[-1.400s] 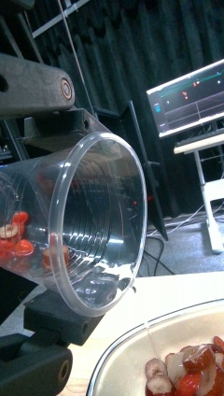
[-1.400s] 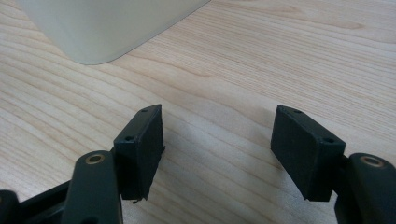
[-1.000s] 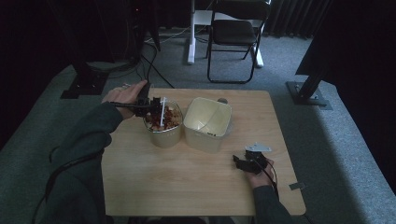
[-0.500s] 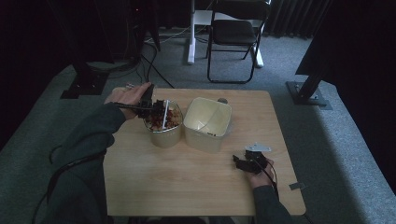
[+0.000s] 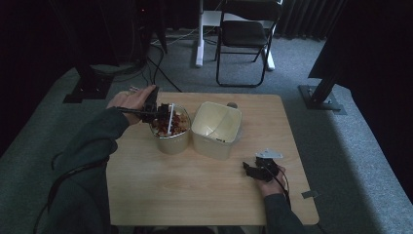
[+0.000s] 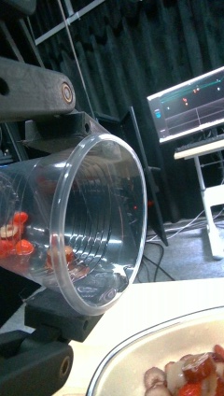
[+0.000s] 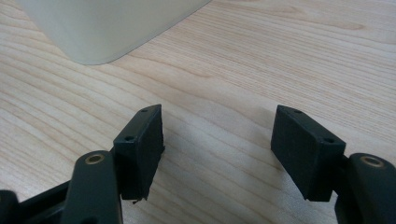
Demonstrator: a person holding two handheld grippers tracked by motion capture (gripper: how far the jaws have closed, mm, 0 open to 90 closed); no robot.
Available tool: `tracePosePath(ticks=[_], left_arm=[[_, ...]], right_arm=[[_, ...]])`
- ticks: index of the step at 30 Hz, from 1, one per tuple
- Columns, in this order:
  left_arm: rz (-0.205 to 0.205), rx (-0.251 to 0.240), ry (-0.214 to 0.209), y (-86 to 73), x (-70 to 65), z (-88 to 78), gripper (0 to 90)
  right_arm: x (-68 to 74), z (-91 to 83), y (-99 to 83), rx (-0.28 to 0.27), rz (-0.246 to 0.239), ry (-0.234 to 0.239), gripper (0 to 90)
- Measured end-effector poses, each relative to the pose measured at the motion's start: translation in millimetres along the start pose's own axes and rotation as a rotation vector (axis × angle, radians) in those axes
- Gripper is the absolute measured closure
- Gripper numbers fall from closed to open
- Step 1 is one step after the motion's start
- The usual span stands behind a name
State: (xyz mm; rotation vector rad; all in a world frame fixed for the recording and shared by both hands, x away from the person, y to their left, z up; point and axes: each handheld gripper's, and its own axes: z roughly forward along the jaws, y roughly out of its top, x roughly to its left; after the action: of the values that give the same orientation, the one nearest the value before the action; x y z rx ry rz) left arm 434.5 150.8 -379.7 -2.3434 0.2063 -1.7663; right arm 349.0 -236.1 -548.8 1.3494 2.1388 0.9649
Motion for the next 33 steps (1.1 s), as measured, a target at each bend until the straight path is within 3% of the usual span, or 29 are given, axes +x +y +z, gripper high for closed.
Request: tracePosePath(ticks=[8, 16, 19, 33], left_arm=[[0.021, 0.002, -0.005, 0.9, -0.8, 0.9, 35.1], [-0.002, -0.01, 0.008, 1.5, 1.5, -0.7, 34.6], [-0.028, -0.014, 0.01, 1.7, 3.7, 0.6, 34.4], [-0.063, -0.026, 0.02, 0.3, 7.6, -0.9, 33.8]], right_arm=[[0.0, 0.0, 0.0, 0.0, 0.0, 0.0, 34.0], [0.0, 0.0, 0.0, 0.0, 0.0, 0.0, 34.0], [0.0, 0.0, 0.0, 0.0, 0.0, 0.0, 34.0], [0.0, 0.0, 0.0, 0.0, 0.0, 0.0, 34.0]])
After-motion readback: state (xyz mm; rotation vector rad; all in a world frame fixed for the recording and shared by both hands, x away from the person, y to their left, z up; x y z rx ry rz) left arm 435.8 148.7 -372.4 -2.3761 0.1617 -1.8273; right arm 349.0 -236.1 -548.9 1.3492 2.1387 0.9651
